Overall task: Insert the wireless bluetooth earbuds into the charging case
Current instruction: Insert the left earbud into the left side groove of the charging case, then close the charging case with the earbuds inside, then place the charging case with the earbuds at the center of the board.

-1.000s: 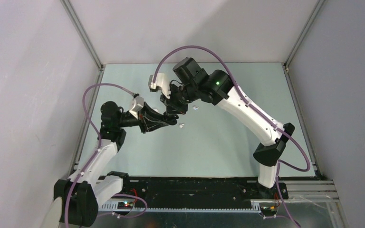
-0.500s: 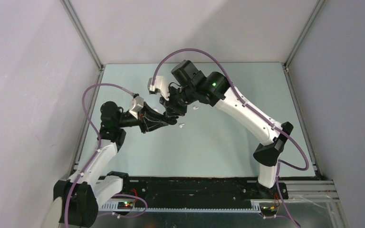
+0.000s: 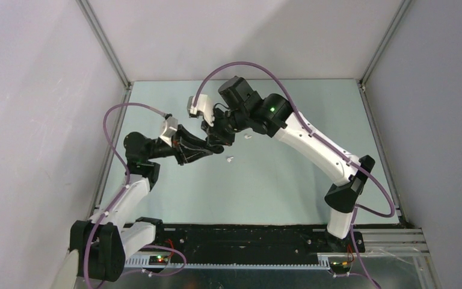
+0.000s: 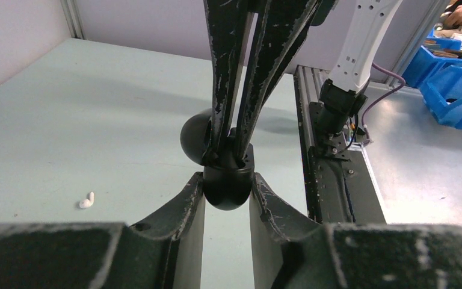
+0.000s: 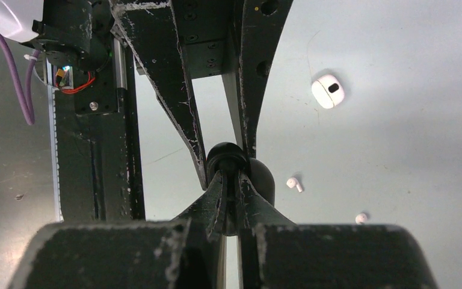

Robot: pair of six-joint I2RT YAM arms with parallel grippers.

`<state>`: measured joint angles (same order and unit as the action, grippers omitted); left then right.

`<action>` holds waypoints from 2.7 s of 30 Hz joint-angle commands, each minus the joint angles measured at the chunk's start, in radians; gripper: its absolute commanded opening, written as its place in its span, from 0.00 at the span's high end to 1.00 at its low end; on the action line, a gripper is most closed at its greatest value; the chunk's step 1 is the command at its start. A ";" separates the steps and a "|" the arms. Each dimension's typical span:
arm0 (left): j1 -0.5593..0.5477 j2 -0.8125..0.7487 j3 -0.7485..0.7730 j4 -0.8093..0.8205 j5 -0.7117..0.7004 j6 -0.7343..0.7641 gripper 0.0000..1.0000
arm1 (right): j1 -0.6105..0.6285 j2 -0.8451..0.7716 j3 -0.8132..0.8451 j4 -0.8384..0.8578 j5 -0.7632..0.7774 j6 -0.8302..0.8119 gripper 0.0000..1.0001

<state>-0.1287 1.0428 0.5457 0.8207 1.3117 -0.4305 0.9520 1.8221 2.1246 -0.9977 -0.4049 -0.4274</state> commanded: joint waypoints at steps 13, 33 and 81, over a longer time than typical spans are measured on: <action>0.009 0.009 0.026 0.015 -0.049 0.016 1.00 | -0.060 -0.062 0.154 -0.145 -0.125 0.046 0.50; 0.010 0.015 0.045 -0.016 -0.219 -0.063 1.00 | -0.051 -0.022 -0.027 -0.103 -0.110 0.017 0.01; -0.208 0.835 0.678 -1.093 -1.128 -0.234 0.36 | -0.477 -0.340 -0.445 0.008 0.095 0.149 0.01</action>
<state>-0.3317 1.9656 1.2015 -0.1268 0.3332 -0.7410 0.4820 1.4483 1.6112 -1.0061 -0.2729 -0.2878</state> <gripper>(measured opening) 0.560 0.993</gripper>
